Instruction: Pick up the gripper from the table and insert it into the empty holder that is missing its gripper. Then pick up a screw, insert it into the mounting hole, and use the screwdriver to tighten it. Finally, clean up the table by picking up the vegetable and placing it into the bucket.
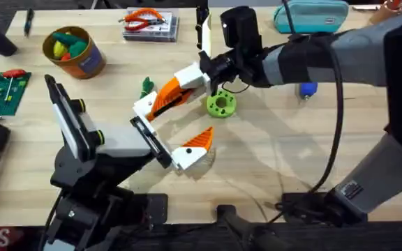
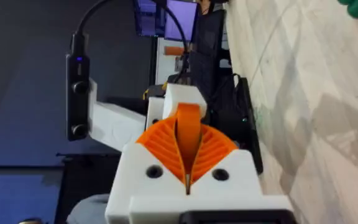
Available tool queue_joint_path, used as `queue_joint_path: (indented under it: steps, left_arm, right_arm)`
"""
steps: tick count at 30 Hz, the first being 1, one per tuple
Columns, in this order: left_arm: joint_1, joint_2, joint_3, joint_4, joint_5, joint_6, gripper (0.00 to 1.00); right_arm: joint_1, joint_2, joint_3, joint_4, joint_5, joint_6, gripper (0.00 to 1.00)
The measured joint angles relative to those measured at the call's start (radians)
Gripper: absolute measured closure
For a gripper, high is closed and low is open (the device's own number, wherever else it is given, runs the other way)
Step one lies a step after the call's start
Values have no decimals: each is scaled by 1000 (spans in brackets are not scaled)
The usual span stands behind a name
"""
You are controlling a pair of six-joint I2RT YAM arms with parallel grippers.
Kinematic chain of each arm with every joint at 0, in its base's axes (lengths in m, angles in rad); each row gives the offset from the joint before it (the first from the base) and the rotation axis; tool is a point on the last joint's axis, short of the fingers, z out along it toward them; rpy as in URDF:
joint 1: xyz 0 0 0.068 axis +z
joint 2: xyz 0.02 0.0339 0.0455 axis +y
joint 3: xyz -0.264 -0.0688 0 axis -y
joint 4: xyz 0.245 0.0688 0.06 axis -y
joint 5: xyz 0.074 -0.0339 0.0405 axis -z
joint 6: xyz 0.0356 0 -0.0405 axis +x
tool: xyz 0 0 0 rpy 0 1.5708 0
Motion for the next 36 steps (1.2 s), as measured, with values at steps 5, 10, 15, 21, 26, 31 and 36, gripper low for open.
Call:
queue_joint_path:
  steps: [5,10,15,21,26,31,36]
  left_arm:
    - [0,0,0,0,5,-3,14]
    - [0,0,0,0,6,-3,14]
    - [0,0,0,0,2,-4,14]
    - [0,0,0,0,-6,-8,14]
    - [0,0,0,0,-7,-11,14]
    - [0,0,0,0,-7,-12,14]
    - [0,0,0,0,-7,-12,14]
  right_arm:
    - [-3,0,1,2,7,0,991]
    - [-4,0,1,2,7,0,990]
    - [2,0,2,2,13,0,990]
    - [5,0,2,5,23,0,990]
    - [6,0,2,5,26,0,989]
    - [6,0,2,5,26,0,992]
    - [6,0,2,9,25,0,993]
